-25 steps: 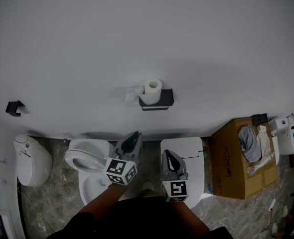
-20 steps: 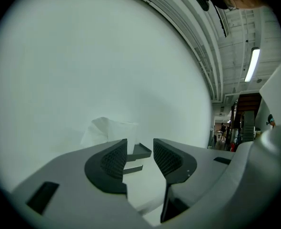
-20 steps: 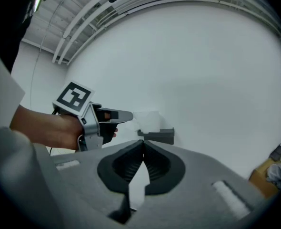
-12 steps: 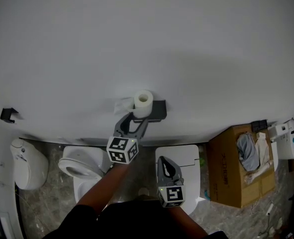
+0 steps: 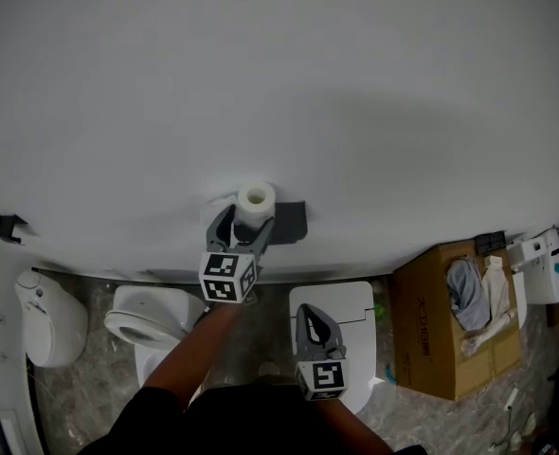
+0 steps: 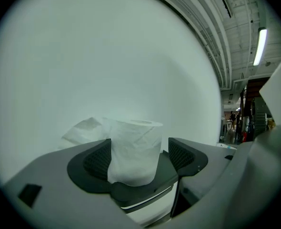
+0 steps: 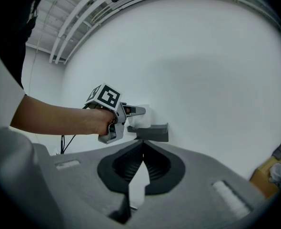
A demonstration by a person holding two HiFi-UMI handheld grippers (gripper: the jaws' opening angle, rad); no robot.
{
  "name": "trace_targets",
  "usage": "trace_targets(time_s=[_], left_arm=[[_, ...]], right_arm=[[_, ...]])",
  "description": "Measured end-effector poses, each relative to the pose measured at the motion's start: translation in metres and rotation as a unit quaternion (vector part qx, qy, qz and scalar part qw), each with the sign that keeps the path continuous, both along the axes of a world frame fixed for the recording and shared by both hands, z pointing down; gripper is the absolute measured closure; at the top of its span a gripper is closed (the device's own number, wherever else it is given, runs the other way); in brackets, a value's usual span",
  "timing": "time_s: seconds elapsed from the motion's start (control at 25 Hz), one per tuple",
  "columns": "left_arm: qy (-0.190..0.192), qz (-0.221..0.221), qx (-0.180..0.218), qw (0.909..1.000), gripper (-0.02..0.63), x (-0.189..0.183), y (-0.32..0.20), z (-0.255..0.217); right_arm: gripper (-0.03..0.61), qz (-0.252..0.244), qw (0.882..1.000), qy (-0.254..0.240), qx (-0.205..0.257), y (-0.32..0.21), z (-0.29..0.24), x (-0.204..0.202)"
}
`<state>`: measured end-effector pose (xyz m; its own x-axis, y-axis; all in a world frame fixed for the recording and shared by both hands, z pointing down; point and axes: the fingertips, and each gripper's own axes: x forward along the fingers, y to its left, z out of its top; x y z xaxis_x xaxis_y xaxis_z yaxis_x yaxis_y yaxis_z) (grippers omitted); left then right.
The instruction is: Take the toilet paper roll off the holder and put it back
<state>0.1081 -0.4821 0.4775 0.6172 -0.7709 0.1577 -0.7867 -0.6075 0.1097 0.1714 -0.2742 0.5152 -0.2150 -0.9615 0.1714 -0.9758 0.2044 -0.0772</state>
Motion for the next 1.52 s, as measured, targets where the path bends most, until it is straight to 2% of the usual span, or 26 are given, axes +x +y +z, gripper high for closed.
trace_targets(time_s=[0.28,0.6,0.8,0.92,1.24,1.44,1.52], left_arm=[[-0.019,0.001,-0.005,0.9998,0.247,0.008,-0.013,0.002],[-0.030,-0.028,0.009,0.9991,0.249,0.004,-0.031,0.002],[-0.011,-0.021,0.014,0.9996,0.253,-0.001,-0.025,-0.001],[0.004,-0.018,0.016,0.9997,0.253,-0.010,-0.012,-0.018],[0.052,-0.021,0.032,0.9979,0.253,-0.074,0.062,-0.072],[0.030,-0.042,0.050,0.9974,0.253,-0.130,0.129,-0.069],[0.022,-0.048,0.047,0.9975,0.253,-0.148,0.155,-0.059]], right_arm=[[0.580,0.006,1.000,0.000,-0.011,0.003,0.009,0.002],[0.580,0.016,1.000,0.002,-0.016,0.012,0.013,0.012],[0.580,0.025,1.000,-0.001,-0.012,0.015,0.013,0.016],[0.580,0.021,1.000,0.002,-0.004,0.012,0.005,0.013],[0.580,0.018,1.000,0.000,0.025,0.010,-0.021,0.000],[0.580,0.024,0.999,-0.025,0.036,0.017,-0.044,-0.008],[0.580,0.023,0.999,-0.020,0.041,0.022,-0.051,-0.015]])
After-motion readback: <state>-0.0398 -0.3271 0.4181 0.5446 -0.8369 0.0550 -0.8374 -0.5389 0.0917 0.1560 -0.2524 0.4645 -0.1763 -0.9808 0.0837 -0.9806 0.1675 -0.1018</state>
